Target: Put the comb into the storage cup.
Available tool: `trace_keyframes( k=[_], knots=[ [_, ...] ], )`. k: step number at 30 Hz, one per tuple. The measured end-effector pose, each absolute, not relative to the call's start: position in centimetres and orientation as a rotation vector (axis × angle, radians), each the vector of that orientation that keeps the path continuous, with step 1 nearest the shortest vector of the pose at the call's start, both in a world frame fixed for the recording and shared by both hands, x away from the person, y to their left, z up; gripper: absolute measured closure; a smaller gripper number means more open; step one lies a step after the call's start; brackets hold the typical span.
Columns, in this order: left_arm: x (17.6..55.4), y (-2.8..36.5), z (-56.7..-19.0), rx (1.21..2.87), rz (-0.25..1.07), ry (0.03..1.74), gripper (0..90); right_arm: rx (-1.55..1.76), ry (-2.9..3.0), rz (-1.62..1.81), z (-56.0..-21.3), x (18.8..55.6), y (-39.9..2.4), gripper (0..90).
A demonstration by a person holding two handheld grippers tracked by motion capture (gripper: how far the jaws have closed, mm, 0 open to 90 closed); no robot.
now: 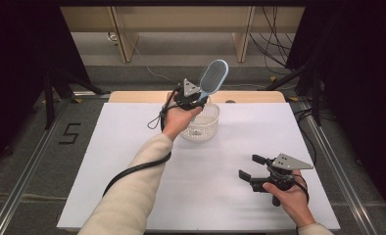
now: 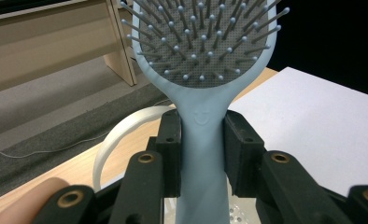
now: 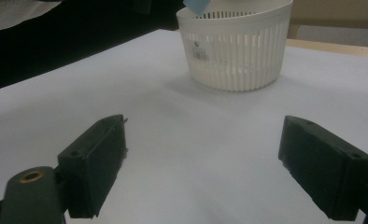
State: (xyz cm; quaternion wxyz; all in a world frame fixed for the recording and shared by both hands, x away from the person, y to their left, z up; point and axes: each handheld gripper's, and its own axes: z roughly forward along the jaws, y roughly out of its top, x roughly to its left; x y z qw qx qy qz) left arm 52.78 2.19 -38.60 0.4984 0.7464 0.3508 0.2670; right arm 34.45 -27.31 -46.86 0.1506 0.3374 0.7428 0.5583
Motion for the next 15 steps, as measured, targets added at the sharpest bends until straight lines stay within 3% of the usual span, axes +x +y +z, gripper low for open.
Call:
trace_keyframes(
  k=[15],
  knots=[
    [52.85, 2.28, -38.96, 1.804, 0.651, 0.834, 69.7, 0.969, 2.137, 1.605, -46.87, 34.45, -27.30, 15.9]
  ],
)
